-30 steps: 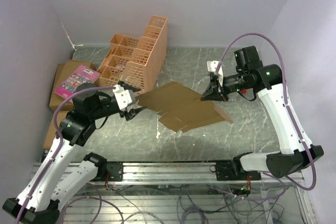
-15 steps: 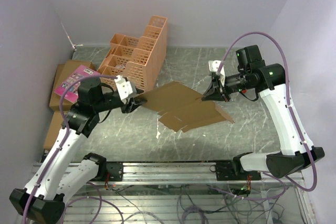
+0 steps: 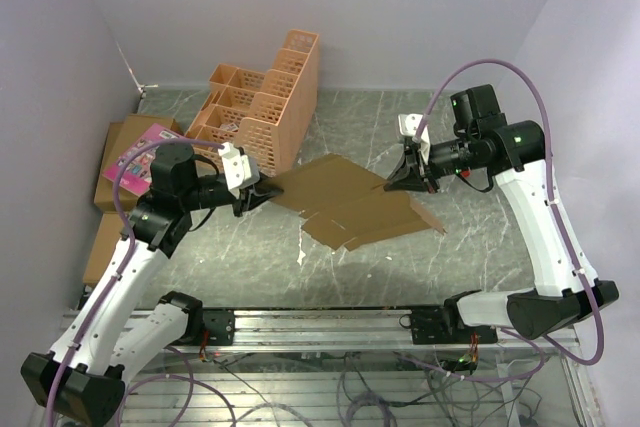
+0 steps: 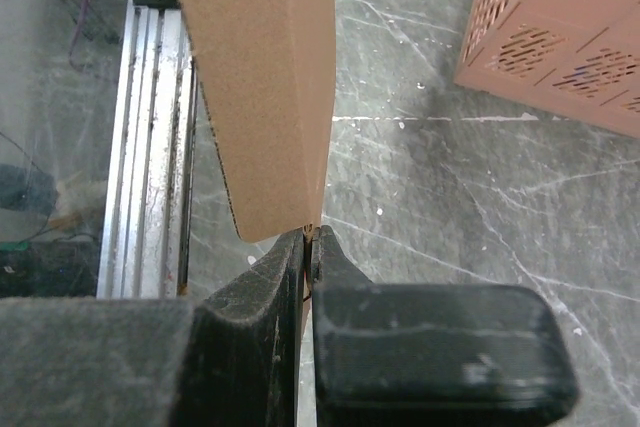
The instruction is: Fold the paper box
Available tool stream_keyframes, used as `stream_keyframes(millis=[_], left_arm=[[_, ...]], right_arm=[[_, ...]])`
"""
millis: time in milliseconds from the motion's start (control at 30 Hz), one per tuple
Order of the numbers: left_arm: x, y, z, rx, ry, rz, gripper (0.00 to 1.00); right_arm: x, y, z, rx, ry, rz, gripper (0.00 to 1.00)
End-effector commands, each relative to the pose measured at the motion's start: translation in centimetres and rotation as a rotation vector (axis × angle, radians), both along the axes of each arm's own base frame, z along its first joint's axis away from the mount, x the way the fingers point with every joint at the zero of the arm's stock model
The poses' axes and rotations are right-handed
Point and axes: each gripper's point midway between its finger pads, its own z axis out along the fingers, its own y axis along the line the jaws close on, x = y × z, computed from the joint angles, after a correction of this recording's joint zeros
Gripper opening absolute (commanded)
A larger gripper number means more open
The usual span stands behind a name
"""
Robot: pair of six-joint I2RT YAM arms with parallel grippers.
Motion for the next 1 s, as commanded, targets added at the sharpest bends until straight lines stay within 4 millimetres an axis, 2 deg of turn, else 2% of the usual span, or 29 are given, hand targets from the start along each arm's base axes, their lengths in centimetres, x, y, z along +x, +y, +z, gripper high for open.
stream_keyframes(millis=[0,33,100,600,633,700,733,833,967], left_arm=[[-0.2,-0.3,1.1,-0.025,-0.034,-0.038,0.22],[-0.2,-0.3,1.1,-0.024,-0.034,-0.038,0.14],[-0.1,-0.2,1.1,-0.022,-0.036,-0.031,0.07],[-0.1,0.0,1.1,-0.022,-0.063,-0.024,0.07],[-0.1,0.1,1.0,-0.021,-0.06,-0.02,0.07],[0.0,0.3,1.0,-0.019,-0.061,-0.004,0.07],[0.1,0.3,1.0,-0.02,-0.063,0.005,0.07],[0.5,0.7,0.9,-0.019,-0.057,0.041,0.07],[1.4,1.1,0.9,-0.019,-0.037,0.085,0.07]], right_arm=[[-0.3,0.3,1.0,0.028,-0.009,0.019,0.0],[-0.3,0.3,0.9,0.026,-0.007,0.018,0.0],[-0.2,0.3,0.8,0.026,-0.007,0.019,0.0],[1.8,0.0,-0.4,-0.015,-0.009,-0.071,0.01],[2.0,-0.1,-0.5,-0.022,-0.008,-0.077,0.12],[2.2,-0.3,-0.3,-0.032,-0.02,-0.085,0.44],[2.3,-0.6,-0.1,-0.034,-0.029,-0.095,0.52],[3.0,-2.2,1.5,-0.033,-0.086,-0.149,0.68],[5.2,-6.5,4.6,0.01,-0.177,-0.322,0.75]])
